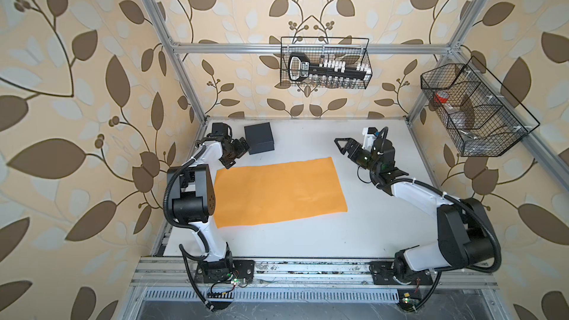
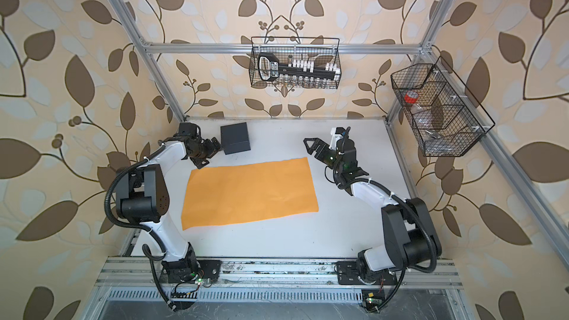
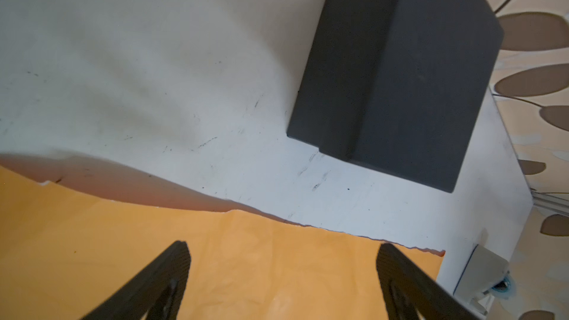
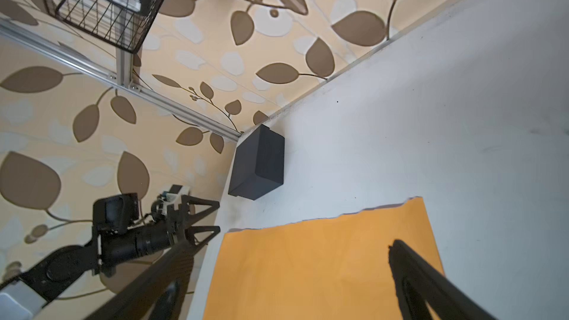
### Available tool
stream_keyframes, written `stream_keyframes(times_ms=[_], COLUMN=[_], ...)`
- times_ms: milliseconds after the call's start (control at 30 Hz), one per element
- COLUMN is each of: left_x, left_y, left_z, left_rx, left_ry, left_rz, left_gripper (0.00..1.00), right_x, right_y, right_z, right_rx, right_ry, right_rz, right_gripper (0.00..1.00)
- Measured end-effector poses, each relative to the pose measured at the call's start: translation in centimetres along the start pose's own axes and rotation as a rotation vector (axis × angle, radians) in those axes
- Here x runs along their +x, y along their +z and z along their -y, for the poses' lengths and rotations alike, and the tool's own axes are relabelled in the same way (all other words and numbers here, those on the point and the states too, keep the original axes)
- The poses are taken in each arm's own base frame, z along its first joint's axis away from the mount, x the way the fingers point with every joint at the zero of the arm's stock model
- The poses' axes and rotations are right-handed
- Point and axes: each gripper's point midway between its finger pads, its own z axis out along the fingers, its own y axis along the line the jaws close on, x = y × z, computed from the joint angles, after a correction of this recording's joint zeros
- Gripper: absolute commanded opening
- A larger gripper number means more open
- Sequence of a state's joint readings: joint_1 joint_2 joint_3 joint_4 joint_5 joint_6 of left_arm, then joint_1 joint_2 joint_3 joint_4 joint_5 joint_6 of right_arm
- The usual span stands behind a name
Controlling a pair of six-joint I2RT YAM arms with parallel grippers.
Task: Wrap the gift box in paper
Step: 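Reach both grippers to the dark navy box from opposite sides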
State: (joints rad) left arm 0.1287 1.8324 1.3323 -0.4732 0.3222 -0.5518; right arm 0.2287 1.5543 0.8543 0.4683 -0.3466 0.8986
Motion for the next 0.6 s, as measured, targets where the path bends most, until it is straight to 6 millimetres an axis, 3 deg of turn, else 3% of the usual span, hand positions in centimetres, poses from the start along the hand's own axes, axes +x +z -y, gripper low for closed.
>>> stream_keyframes(times_ms=[67, 100, 233, 467, 600], left_x=[-0.5, -0.8, -2.5, -4.6, -5.0], left_y=[0.1, 0.1, 0.3, 3.4, 5.6], left_z=[0.4, 0.8, 2.6, 3.8, 3.5], left_rx=[0.023, 0.041, 0.103, 0.168, 0.174], left_ry=[-0.008, -0.011, 0.004, 0.016, 0.01], left_rz=[-0.004, -0.005, 0.005, -0.007, -0.03], left_gripper=[0.99, 0.99, 0.99, 0.99, 0.99], right_x=[-0.6, -0.7, 1.4, 4.8, 6.9], right_y=[3.0, 4.8, 9.3, 16.0, 19.2], right_z=[-0.3, -0.5, -1.5, -8.6, -9.8], right_rx=[-0.049, -0.076, -0.107, -0.214, -0.232], right_ry=[0.066, 0.091, 0.116, 0.022, -0.023], right_rz=[-0.038, -0.056, -0.151, -0.248, -0.278], right_gripper=[0.98, 0.91, 0.78, 0.83, 0.8])
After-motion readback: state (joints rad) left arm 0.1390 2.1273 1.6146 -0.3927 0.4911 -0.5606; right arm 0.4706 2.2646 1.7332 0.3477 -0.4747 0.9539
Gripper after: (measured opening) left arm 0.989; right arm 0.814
